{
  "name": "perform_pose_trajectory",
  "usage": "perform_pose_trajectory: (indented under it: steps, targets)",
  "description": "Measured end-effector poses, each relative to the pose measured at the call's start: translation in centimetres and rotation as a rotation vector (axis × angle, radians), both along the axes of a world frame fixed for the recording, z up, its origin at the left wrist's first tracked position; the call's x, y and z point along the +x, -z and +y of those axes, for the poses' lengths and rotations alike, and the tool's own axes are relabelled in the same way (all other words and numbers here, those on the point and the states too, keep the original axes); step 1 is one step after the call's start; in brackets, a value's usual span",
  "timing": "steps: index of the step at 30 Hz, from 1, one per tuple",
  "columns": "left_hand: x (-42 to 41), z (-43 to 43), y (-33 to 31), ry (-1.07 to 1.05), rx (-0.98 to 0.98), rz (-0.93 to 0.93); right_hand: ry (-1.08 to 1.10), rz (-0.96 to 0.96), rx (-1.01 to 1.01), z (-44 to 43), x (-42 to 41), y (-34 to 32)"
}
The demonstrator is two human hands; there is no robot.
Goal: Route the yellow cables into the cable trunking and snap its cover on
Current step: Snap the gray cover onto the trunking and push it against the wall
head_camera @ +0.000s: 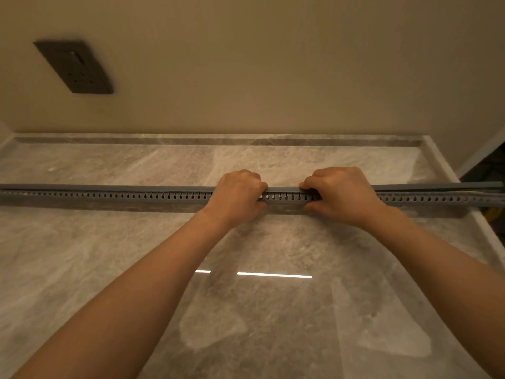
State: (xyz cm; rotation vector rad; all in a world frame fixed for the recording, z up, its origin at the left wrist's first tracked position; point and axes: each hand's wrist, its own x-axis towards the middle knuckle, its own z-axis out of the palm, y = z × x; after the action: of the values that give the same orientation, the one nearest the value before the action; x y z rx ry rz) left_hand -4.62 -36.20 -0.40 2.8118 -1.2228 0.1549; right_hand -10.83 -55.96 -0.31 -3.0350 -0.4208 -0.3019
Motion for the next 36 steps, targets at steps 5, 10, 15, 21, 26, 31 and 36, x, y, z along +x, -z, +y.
perform_pose_trajectory:
  steps: [5, 10, 15, 21, 26, 31, 36]
  targets:
    - [-0.2, 0.1, 0.0, -0.014, -0.011, -0.02, -0.021, 0.024, 0.019, -0.2, 0.5, -0.3]
    - [-0.6, 0.3, 0.2, -0.038, -0.027, -0.025, -0.059, 0.047, 0.031, -0.6, 0.7, -0.3]
    - [-0.8, -0.4, 0.0, -0.097, -0.004, -0.041, -0.111, 0.033, 0.042, -1.1, 1.0, -0.1]
    - [-2.7, -4.4, 0.7, -0.11, -0.032, -0.003, -0.15, 0.002, 0.098, -1.6, 1.2, 0.3]
    - [-2.6, -5.3, 0.5, -0.127, -0.028, -0.026, -0.106, -0.024, 0.192, -1.6, 0.3, 0.9]
    - [-2.2, -4.9, 0.4, -0.058, 0.015, -0.076, -0.018, 0.024, 0.238, -2.2, -0.7, 1.0]
    - [-1.5, -4.5, 0.7, -0.015, -0.004, -0.067, 0.111, 0.004, 0.15, -3.1, -2.4, 0.4]
